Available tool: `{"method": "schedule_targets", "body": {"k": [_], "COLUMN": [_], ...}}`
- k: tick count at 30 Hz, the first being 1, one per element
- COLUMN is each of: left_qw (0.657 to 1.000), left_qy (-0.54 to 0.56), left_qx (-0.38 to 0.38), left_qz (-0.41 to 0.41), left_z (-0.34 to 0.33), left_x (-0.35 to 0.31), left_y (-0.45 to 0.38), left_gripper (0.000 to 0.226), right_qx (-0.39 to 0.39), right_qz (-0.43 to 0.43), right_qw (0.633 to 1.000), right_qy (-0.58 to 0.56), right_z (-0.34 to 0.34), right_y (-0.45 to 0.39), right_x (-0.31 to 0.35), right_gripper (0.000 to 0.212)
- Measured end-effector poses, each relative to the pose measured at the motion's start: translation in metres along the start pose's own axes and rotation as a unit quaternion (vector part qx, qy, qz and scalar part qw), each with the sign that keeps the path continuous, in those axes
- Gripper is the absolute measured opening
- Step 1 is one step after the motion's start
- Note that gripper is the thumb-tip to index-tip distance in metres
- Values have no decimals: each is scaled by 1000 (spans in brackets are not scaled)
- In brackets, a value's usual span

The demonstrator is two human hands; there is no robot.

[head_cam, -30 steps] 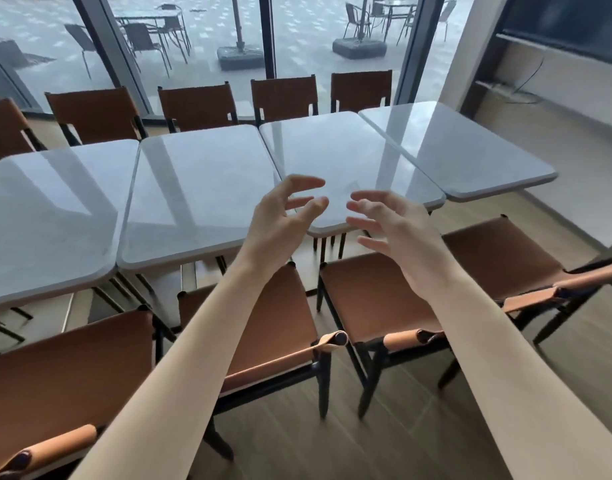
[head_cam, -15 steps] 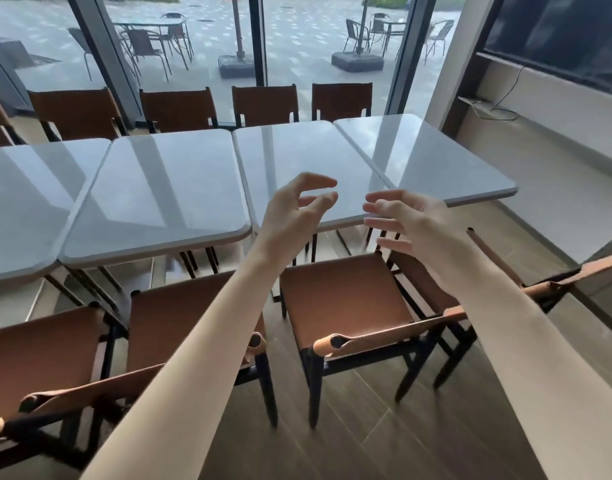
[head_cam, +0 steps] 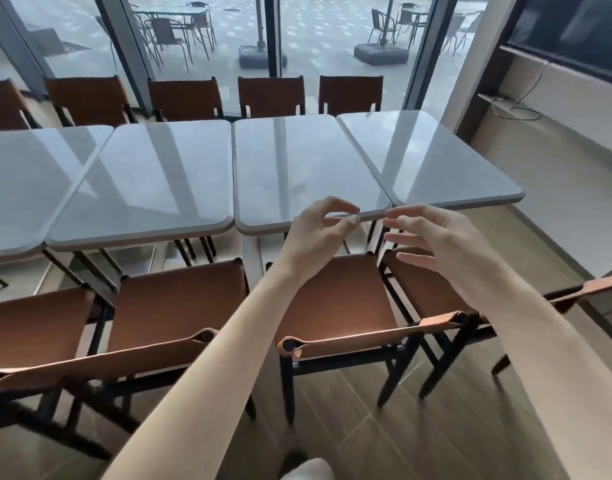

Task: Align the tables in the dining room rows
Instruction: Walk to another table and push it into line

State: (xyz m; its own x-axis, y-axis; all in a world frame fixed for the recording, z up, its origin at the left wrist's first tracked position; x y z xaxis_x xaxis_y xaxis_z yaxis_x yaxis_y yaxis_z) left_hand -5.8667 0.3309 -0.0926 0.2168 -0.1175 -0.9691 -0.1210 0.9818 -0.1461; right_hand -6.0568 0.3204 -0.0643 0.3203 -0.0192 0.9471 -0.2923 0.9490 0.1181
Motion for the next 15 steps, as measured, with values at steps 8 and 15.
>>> {"method": "schedule_targets", "body": {"k": [8, 15], "left_qw": [994, 987], "left_qy": [-33, -38], "left_qx": [-28, -70], "left_qz": [96, 142], "left_z": [7, 11], "left_x": [75, 150], "left_y": [-48, -131], "left_gripper": [13, 12], "right_qx": [44, 79], "right_qz": [-20, -47], "right_qw": [999, 995], "right_qy": [16, 40], "right_z": [-8, -7], "right_y": [-70, -182], "right_x": [-34, -62], "right_gripper": [18, 18]}}
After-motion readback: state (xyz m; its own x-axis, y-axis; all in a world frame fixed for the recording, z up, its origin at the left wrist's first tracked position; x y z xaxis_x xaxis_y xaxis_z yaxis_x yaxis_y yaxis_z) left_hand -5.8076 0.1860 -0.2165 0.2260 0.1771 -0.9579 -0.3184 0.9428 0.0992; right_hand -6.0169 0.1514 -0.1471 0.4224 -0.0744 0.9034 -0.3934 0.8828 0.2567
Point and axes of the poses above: each hand's wrist, its own y-axis away from the middle knuckle, its own z-axis out of the back of the hand, x = y × z, the point moved 5 cm from there along -y, towards the middle knuckle, and after that the axes turned 6 degrees about y, right-handed, at the moved point
